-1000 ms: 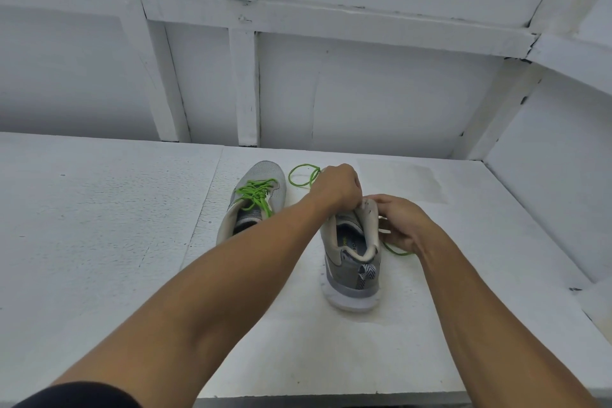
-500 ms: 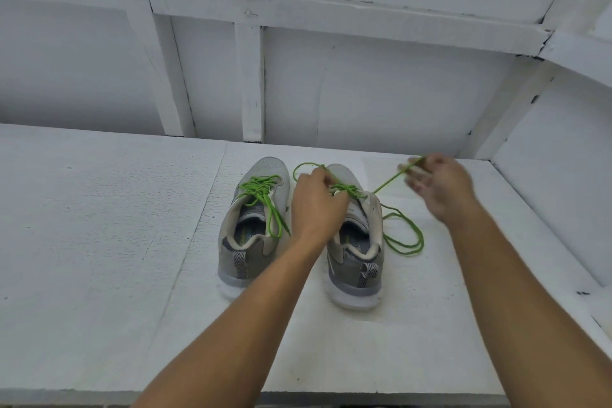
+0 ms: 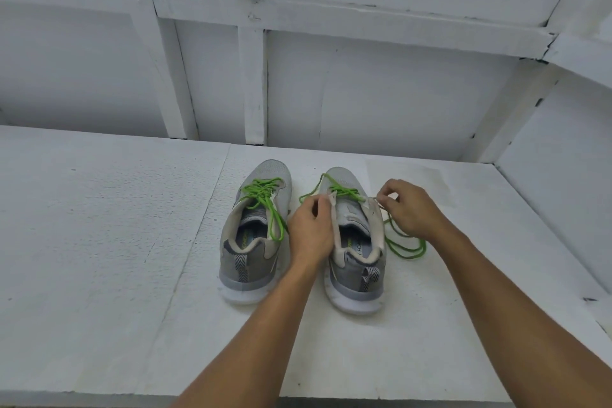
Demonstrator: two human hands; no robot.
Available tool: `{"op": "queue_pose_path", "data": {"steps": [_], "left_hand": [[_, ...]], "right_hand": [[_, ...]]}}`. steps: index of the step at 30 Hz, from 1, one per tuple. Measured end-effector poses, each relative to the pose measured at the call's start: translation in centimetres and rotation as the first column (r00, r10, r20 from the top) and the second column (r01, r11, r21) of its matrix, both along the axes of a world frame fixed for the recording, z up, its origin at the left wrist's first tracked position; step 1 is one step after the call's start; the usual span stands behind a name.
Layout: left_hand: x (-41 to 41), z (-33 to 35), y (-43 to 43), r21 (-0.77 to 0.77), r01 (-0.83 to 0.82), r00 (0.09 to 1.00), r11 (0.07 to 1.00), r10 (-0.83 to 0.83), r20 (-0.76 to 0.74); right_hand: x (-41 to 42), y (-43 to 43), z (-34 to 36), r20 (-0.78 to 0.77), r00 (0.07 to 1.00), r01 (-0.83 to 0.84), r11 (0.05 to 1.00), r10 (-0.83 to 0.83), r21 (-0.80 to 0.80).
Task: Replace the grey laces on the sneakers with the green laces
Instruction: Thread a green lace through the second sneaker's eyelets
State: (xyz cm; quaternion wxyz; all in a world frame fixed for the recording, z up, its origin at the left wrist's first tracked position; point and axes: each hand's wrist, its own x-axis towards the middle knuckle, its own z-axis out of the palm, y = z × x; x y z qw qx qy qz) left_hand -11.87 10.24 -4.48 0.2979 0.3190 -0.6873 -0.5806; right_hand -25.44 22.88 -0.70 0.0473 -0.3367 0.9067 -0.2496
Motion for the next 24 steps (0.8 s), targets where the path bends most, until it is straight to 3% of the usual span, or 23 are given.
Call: {"op": "queue_pose_path", "data": {"steps": [2,3,4,5,6,7,8,9,11,12,13,14,16,19,22,24], "left_hand": [[0.0,-0.2,0.0,0.001,-0.003,1.0,1.0,0.003,-0.009],[0.0,-0.3,0.0,0.005,-0.002,1.0,1.0,0.002,-0.021],[-0.1,-0.4,0.0,0.012,-0.004,1.0,1.0,0.004,-0.031],[-0.1,-0.4,0.1,0.02,-0.005,0.999,1.0,0.005,-0.037],[-0.1,-0.5,0.1,0.025,-0.005,0.999,1.0,0.006,-0.043],[-0.1,-0.5,0.0,0.027,-0.005,0.999,1.0,0.006,-0.045],[-0.1,-0.6,0.0,0.025,-0.004,0.999,1.0,0.005,-0.043],[-0.1,-0.6,0.0,0.019,-0.006,0.999,1.0,0.006,-0.037],[-0.1,-0.6,0.1,0.007,-0.014,0.999,1.0,0.014,-0.035],[-0.1,-0.6,0.1,0.003,-0.019,0.999,1.0,0.019,-0.035],[-0.1,-0.6,0.1,0.001,-0.023,0.999,1.0,0.023,-0.032],[-0.2,-0.6,0.1,-0.002,-0.026,0.999,1.0,0.026,-0.028],[-0.3,-0.7,0.1,-0.003,-0.027,0.999,1.0,0.027,-0.027],[-0.3,-0.8,0.0,0.003,-0.031,0.999,1.0,0.031,-0.029],[-0.4,-0.9,0.0,0.018,-0.033,0.999,0.999,0.034,-0.033],[-0.4,-0.8,0.0,0.022,-0.036,0.999,0.999,0.037,-0.028]], "right_hand": [[-0.4,-0.4,1.0,0.075,0.992,0.109,0.984,-0.1,-0.142],[-1.0,-0.5,1.8,0.21,0.964,0.227,0.917,-0.163,-0.329],[-1.6,-0.5,3.0,0.416,0.894,0.388,0.754,-0.167,-0.53],[-2.2,-0.3,4.4,0.62,0.782,0.563,0.497,-0.063,-0.66],[-2.6,0.0,5.5,0.721,0.689,0.686,0.258,0.07,-0.68],[-2.8,0.3,6.1,0.743,0.653,0.734,0.119,0.147,-0.669],[-2.8,0.5,6.3,0.74,0.661,0.734,0.099,0.121,-0.672],[-2.7,0.6,6.2,0.696,0.718,0.682,0.193,0.01,-0.706],[-1.8,0.4,5.0,0.407,0.893,0.431,0.628,-0.193,-0.648],[-1.3,0.3,4.1,0.263,0.952,0.272,0.823,-0.156,-0.498],[-0.9,0.2,3.2,0.183,0.98,0.136,0.933,-0.078,-0.332],[-0.5,0.1,2.4,0.152,0.988,0.049,0.979,-0.018,-0.198],[0.0,-0.1,1.3,0.111,0.994,-0.006,0.998,0.013,-0.067],[0.4,-0.4,0.6,0.075,0.997,0.026,0.999,-0.023,-0.033],[0.0,-0.4,1.4,0.145,0.976,0.195,0.952,-0.164,-0.234],[-0.9,0.0,2.6,0.441,0.87,0.435,0.766,-0.221,-0.474]]}}
